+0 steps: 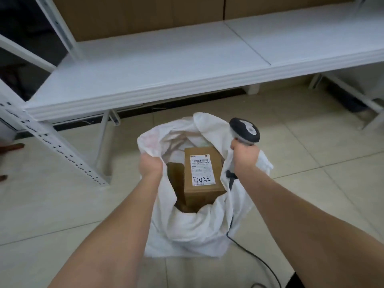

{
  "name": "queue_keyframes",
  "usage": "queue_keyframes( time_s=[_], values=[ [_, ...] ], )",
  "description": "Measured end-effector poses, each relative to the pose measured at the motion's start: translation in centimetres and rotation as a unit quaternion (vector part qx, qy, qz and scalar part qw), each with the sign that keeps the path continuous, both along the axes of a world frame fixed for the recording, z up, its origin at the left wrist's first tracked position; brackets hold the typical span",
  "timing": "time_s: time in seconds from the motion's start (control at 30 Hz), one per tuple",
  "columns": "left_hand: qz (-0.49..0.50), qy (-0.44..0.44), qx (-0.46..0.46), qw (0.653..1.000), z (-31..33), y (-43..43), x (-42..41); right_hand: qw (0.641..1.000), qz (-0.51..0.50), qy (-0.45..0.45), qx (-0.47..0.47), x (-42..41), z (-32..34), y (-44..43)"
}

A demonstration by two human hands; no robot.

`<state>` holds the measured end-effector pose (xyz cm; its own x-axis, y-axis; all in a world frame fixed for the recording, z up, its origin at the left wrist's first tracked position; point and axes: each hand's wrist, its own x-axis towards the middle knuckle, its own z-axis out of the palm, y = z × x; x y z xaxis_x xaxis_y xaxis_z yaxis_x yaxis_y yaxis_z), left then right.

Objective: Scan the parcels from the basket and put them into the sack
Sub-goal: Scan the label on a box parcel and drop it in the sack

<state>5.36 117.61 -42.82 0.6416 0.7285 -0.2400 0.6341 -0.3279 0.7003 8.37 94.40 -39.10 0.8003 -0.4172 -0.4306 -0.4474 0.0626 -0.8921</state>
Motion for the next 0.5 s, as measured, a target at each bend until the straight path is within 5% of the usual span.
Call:
queue_keyframes(
  time_s=[0.1,0.23,0.37,0.5],
  values=[
    [-0.026,-0.008,0.039,0.999,3.4,1.5,0.8,0.998,-0.004,0.026,-0.059,-0.6,0.5,-0.4],
    [0.022,-0.125,0.060,0.990,8.0,2.5,3.1,0.993,-0.018,-0.012,-0.112,0.6,2.6,0.3],
    [-0.062,0.048,0.075,0.994,6.4,2.6,1.2,0.991,-0.026,0.049,-0.123,-0.3,1.5,0.2],
    [-0.008,0.045,0.057,0.997,5.6,4.9,0.3,0.990,-0.015,0.056,-0.132,-0.4,0.2,-1.0]
  ],
)
